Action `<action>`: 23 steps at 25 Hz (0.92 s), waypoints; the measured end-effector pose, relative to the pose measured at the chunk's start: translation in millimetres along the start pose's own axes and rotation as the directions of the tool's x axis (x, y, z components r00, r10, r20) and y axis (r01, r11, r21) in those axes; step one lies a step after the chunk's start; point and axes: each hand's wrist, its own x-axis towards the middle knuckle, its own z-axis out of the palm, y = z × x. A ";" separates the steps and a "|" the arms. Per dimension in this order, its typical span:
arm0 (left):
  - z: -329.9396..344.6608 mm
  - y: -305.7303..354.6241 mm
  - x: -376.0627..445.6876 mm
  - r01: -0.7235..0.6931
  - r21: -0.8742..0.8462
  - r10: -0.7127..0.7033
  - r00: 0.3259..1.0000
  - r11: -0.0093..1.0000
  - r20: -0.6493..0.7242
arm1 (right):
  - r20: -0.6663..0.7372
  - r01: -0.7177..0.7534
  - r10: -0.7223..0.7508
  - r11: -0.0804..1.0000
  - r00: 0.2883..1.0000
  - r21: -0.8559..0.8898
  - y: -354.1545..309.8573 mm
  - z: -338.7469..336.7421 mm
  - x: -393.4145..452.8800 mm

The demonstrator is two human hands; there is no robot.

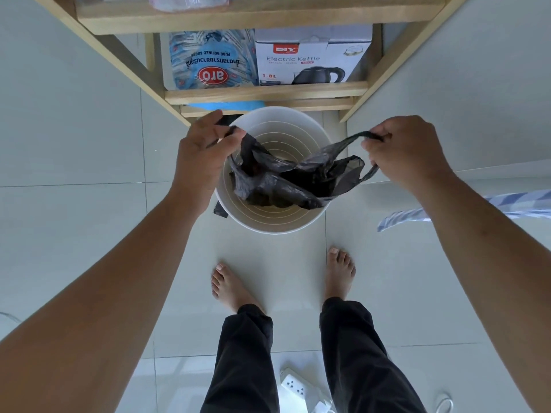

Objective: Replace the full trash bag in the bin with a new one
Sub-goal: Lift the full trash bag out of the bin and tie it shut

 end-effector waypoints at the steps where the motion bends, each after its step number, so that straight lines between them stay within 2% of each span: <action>1: 1.1 -0.5 3.4 -0.006 -0.073 0.008 0.999 0.997 0.039 | -0.018 0.009 -0.010 0.998 1.000 -0.058 -0.9 -1.3 3.5; 2: 1.8 -0.7 7.2 -0.015 -0.130 0.025 0.997 0.991 0.076 | -0.018 -0.022 0.021 0.999 1.000 -0.049 -2.7 -2.3 6.0; 3: 2.8 -1.4 12.0 -0.029 -0.166 0.046 0.994 0.986 0.095 | -0.006 -0.073 0.074 0.994 0.997 0.078 -5.8 -3.0 7.6; 4: 3.7 -2.5 16.8 -0.043 -0.183 0.064 0.992 0.982 0.112 | 0.032 -0.128 0.124 0.938 0.992 0.322 -11.0 -3.6 9.8; 5: 5.2 -2.7 20.4 -0.052 -0.191 0.080 0.987 0.980 0.137 | 0.103 -0.175 0.142 0.777 0.985 0.604 -15.6 -2.4 12.8; 6: 7.3 -2.3 23.2 -0.047 -0.194 0.080 0.983 0.980 0.168 | 0.176 -0.215 0.123 0.530 0.977 0.820 -21.6 0.3 15.3; 7: 8.9 -3.4 26.4 -0.024 -0.190 0.060 0.981 0.981 0.186 | 0.234 -0.245 0.072 0.265 0.970 0.933 -27.2 3.5 18.0; 8: 10.3 -5.3 29.2 0.004 -0.173 0.028 0.983 0.985 0.183 | 0.265 -0.267 0.036 0.066 0.963 0.961 -31.5 9.4 21.9; 9: 12.0 -7.9 31.0 0.025 -0.142 -0.003 0.988 0.990 0.155 | 0.278 -0.276 0.033 -0.052 0.960 0.960 -36.0 16.8 25.9; 10: 14.3 -10.8 31.7 0.047 -0.105 -0.034 0.992 0.993 0.118 | 0.292 -0.287 0.049 -0.092 0.955 0.954 -41.7 24.7 28.0; 11: 16.3 -14.1 31.3 0.075 -0.068 -0.070 0.995 0.995 0.075 | 0.310 -0.308 0.072 -0.034 0.948 0.951 -46.7 33.4 28.9; 14: 21.5 -22.6 29.2 0.176 0.021 -0.175 0.984 0.984 -0.045 | 0.334 -0.346 0.106 0.429 0.937 0.834 -51.2 58.7 23.9; 17: 20.9 -33.8 32.4 0.227 0.081 -0.220 0.972 0.971 -0.087 | 0.353 -0.252 0.020 0.738 0.936 0.626 -43.1 77.1 13.1; 19: 21.0 -40.8 34.1 0.241 0.114 -0.236 0.970 0.964 -0.053 | 0.312 -0.151 -0.032 0.826 0.950 0.543 -37.5 85.4 6.1; 21: 22.1 -46.3 33.9 0.243 0.167 -0.245 0.969 0.956 -0.007 | 0.290 -0.186 0.013 0.795 0.957 0.578 -32.9 91.0 2.1; 23: 24.1 -47.9 30.3 0.250 0.208 -0.265 0.963 0.946 0.047 | 0.291 -0.246 0.064 0.719 0.955 0.650 -30.4 95.9 1.5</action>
